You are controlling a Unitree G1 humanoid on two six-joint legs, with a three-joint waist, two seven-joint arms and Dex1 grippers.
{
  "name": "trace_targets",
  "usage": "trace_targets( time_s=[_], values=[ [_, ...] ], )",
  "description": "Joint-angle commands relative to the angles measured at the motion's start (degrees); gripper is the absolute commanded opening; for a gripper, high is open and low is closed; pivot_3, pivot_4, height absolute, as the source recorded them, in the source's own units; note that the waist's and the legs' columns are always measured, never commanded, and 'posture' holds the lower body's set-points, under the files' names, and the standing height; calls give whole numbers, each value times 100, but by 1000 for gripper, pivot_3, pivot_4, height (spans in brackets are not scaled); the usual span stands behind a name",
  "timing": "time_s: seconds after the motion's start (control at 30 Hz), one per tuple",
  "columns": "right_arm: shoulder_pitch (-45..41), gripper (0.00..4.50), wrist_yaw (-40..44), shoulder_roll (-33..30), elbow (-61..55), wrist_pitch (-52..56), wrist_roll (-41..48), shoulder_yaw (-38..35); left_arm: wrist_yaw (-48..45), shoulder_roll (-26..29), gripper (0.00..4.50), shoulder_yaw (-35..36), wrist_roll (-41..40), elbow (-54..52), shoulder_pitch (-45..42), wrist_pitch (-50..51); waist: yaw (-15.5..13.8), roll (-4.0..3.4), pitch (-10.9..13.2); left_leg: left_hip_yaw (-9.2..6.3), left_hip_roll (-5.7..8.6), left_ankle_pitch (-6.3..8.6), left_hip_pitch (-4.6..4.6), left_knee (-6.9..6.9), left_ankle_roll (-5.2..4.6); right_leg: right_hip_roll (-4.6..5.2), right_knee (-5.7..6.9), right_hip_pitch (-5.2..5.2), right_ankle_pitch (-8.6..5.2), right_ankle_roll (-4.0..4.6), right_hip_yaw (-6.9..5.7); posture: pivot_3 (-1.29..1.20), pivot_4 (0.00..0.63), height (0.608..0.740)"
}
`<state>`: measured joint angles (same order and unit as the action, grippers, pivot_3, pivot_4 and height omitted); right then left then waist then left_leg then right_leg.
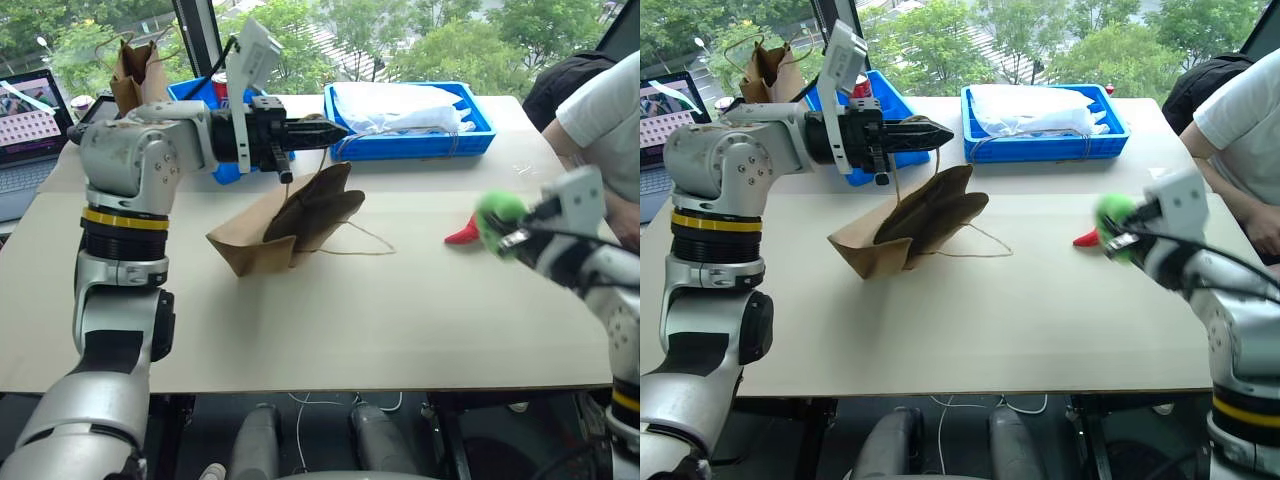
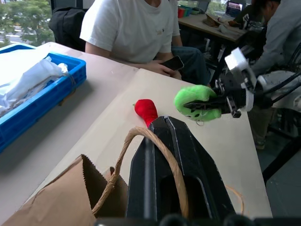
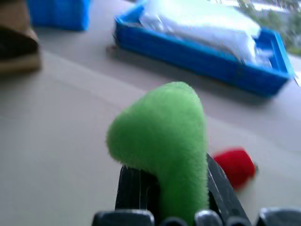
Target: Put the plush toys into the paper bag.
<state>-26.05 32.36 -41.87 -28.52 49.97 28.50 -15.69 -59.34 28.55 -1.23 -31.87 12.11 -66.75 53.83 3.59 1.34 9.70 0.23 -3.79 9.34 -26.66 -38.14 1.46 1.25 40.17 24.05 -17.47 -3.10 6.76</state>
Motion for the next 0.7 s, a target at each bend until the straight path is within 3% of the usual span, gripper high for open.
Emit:
trace_targets(
  time_s=[0.03,0.17,0.37,0.7],
  values=[
    [-703,1,-217,436,-137,478,347,633,-3,38,0,117,-109,-114,-171,20,-27,1,0,-2,0,0,-4,4,0,1,-4,0,0,0,-5,0,150,685],
    [-1191,1,-465,1165,209,528,241,1366,55,-21,0,147,-170,-185,-151,99,-109,1,0,3,9,0,-20,3,0,10,-8,12,11,19,0,0,150,685],
    [-1140,1,-494,1760,686,104,-139,2176,219,-134,0,204,-298,-367,-67,232,-209,1,0,-1,11,-1,-44,-3,0,12,-10,22,21,37,-2,0,150,685],
    [-1596,1,123,1420,1226,-893,-1660,4024,503,-331,0,306,-551,-547,31,413,-193,1,0,-4,10,-3,-45,-6,1,10,-5,25,22,38,-6,0,150,685]
  ],
)
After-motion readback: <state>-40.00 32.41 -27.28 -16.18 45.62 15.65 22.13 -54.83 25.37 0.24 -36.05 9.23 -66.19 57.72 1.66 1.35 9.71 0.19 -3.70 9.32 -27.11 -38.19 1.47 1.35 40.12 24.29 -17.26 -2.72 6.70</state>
